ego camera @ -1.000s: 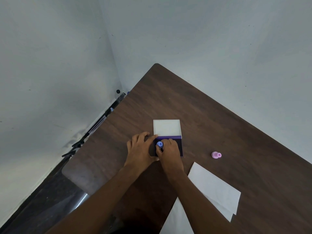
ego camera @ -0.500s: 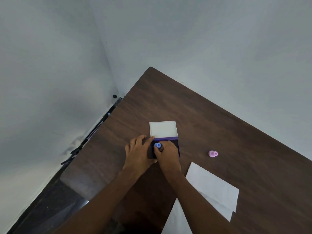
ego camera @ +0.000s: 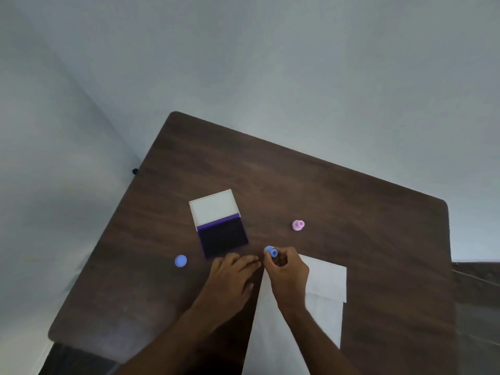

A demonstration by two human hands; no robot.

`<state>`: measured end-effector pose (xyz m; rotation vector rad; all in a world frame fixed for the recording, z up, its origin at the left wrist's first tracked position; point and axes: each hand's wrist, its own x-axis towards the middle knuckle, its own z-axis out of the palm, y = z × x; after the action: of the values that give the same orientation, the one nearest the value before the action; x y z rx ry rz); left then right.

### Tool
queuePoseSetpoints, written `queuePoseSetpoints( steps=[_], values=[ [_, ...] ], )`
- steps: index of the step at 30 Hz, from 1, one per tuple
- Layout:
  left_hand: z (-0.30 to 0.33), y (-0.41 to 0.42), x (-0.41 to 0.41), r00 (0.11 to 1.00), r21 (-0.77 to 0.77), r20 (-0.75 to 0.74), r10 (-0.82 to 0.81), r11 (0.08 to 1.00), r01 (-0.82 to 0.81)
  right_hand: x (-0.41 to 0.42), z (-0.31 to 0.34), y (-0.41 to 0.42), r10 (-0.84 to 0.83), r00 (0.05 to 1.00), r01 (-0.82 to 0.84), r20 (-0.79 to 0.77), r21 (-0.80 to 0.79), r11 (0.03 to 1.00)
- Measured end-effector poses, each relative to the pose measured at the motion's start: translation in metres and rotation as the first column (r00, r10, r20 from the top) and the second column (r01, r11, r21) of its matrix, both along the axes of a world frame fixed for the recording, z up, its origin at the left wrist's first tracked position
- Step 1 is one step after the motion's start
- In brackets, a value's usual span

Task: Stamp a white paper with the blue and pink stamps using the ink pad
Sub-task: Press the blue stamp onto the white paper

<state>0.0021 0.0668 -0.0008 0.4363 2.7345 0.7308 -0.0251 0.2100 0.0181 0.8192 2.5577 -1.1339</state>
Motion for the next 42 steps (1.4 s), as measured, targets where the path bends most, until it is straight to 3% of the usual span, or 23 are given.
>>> queuePoseSetpoints(
  steps=[2, 11, 23, 42],
  values=[
    [-0.001, 0.009, -0.002, 0.998, -0.041, 0.028, -0.053, 0.998, 0.054, 0.0, -0.005, 0.009, -0.019, 1.0, 0.019, 0.011, 0.003, 1.0],
    [-0.012, 0.024, -0.009, 0.969, -0.198, -0.123, -0.214, 0.962, 0.188, -0.005, -0.025, 0.024, -0.04, 0.998, 0.042, 0.04, -0.043, 0.998],
    [-0.023, 0.025, -0.006, 0.978, -0.282, -0.056, -0.201, 0.943, 0.178, -0.004, -0.035, 0.026, 0.056, 0.997, -0.054, 0.055, -0.036, 0.998],
    [-0.023, 0.026, -0.003, 0.981, -0.307, -0.051, -0.186, 0.938, 0.162, -0.011, -0.045, 0.017, 0.041, 0.994, -0.041, 0.104, 0.004, 0.999]
  ],
)
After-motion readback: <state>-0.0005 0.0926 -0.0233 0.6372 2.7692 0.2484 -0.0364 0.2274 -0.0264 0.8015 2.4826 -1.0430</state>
